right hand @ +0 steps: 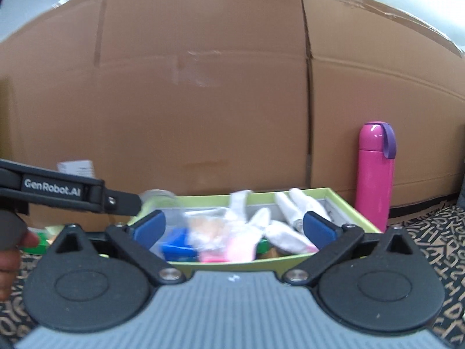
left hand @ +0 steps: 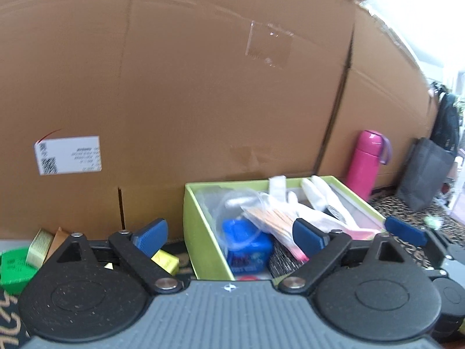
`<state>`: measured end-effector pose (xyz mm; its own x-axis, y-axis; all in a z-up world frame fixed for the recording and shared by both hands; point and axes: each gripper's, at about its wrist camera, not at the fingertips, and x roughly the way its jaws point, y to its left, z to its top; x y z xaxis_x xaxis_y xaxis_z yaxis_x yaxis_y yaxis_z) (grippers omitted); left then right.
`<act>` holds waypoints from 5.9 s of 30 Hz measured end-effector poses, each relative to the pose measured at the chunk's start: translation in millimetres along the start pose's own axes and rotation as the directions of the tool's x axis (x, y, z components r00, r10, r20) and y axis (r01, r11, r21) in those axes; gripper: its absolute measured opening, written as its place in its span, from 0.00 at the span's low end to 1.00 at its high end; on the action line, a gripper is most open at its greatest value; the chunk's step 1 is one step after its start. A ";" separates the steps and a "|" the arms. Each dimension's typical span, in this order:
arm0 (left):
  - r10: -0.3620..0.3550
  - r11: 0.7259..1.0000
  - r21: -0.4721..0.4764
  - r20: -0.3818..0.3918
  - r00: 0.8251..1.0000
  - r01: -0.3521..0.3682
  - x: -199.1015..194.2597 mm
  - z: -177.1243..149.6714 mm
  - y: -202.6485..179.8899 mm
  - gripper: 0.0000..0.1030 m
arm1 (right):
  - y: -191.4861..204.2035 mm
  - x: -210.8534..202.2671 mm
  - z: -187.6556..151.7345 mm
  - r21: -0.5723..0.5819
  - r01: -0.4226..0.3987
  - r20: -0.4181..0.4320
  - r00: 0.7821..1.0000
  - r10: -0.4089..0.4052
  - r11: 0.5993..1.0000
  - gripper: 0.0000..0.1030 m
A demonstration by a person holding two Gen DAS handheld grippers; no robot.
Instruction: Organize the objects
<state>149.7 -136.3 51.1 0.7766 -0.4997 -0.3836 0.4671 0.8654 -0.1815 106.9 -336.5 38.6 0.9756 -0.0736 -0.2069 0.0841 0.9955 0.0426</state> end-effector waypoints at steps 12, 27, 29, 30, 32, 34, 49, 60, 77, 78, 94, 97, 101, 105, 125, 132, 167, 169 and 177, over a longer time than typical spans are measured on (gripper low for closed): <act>0.055 0.998 0.018 -0.013 0.998 -0.055 -66.8 -47.5 30.2 0.95 | 63.1 -37.6 -32.1 0.054 -0.159 -0.094 0.982 0.163 0.986 1.00; 0.191 0.981 0.056 -0.088 0.978 -0.186 -29.3 -53.8 80.4 0.95 | 98.5 -43.2 -62.6 0.109 -0.181 -0.250 0.947 0.204 0.977 1.00; 0.184 0.979 0.106 -0.105 0.977 -0.173 -11.8 -49.3 73.3 0.95 | 97.2 -42.1 -63.7 0.114 -0.170 -0.263 0.945 0.195 0.979 1.00; 0.180 0.977 0.135 -0.114 0.977 -0.165 -3.4 -47.7 69.6 0.95 | 96.4 -41.7 -64.2 0.119 -0.164 -0.270 0.944 0.191 0.979 1.00; 0.191 0.968 0.190 -0.123 0.974 -0.166 12.5 -46.0 63.3 0.95 | 93.0 -41.7 -64.4 0.129 -0.150 -0.274 0.945 0.180 0.980 1.00; 0.220 0.955 0.230 -0.134 0.966 -0.186 26.8 -46.6 61.3 0.95 | 90.3 -42.4 -64.4 0.134 -0.142 -0.277 0.945 0.175 0.981 1.00; -0.005 0.992 0.119 -0.284 0.959 0.040 -58.0 -99.3 50.5 0.80 | 72.5 -40.3 -67.5 0.233 -0.071 -0.301 0.943 0.141 0.970 1.00; 0.049 0.992 -0.104 -0.241 0.969 -0.076 -92.7 -96.0 113.3 0.81 | 128.8 -36.6 -71.2 0.094 -0.242 -0.365 0.894 0.260 0.966 1.00; -0.172 0.982 -0.121 -0.246 0.954 0.146 -92.0 -91.5 93.2 0.78 | 128.7 -49.4 -78.8 0.039 -0.250 -0.407 0.880 0.243 0.968 1.00; -0.151 0.984 -0.123 -0.231 0.961 0.125 -101.2 -92.7 96.9 0.78 | 127.7 -49.8 -77.9 0.046 -0.251 -0.404 0.880 0.248 0.967 1.00; 0.171 0.920 -0.323 -0.177 0.969 -0.222 -78.0 -55.7 184.1 0.81 | 203.8 -36.8 -63.9 0.014 -0.266 -0.293 0.920 0.258 0.964 1.00; 0.240 0.889 -0.350 -0.192 0.952 -0.294 -46.8 -42.6 197.5 0.81 | 221.6 -26.1 -61.1 -0.099 -0.308 -0.250 0.928 0.276 0.946 0.89; 0.315 0.873 -0.315 -0.221 0.923 -0.374 -16.2 -32.7 208.6 0.81 | 236.9 8.4 -60.9 -0.080 -0.373 -0.312 0.890 0.332 0.924 0.53; 0.335 0.907 -0.177 -0.245 0.910 -0.381 1.7 -29.1 199.9 0.88 | 234.0 29.9 -70.8 -0.041 -0.370 -0.396 0.859 0.325 0.928 0.53; 0.292 0.956 0.044 -0.187 0.938 -0.289 -61.4 -71.4 158.2 0.70 | 138.4 -52.7 -76.2 -0.070 -0.109 -0.333 0.940 0.080 0.992 1.00; 0.295 0.955 0.055 -0.201 0.934 -0.290 -104.4 -98.2 130.0 0.82 | 110.1 -47.1 -86.5 0.124 -0.135 -0.403 0.898 0.175 0.983 0.64; 0.200 0.980 0.047 -0.154 0.968 -0.195 -82.7 -56.4 65.6 0.63 | 90.3 -88.9 -63.4 0.135 -0.213 -0.280 0.929 0.243 0.968 0.64; 0.138 0.990 0.049 -0.121 0.983 -0.133 -84.5 -42.5 48.3 0.63 | 78.6 -94.9 -50.9 0.122 -0.189 -0.234 0.949 0.213 0.974 0.64; -0.014 0.997 0.080 0.003 1.000 0.014 -65.0 23.4 -29.1 0.63 | 20.0 -78.0 2.3 -0.003 -0.004 -0.079 0.997 0.003 1.000 0.64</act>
<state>95.5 -129.8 102.5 0.7710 -0.5121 -0.3786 0.5104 0.8524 -0.1136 32.9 -311.0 57.9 0.9569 -0.0653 -0.2829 0.0799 0.9960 0.0402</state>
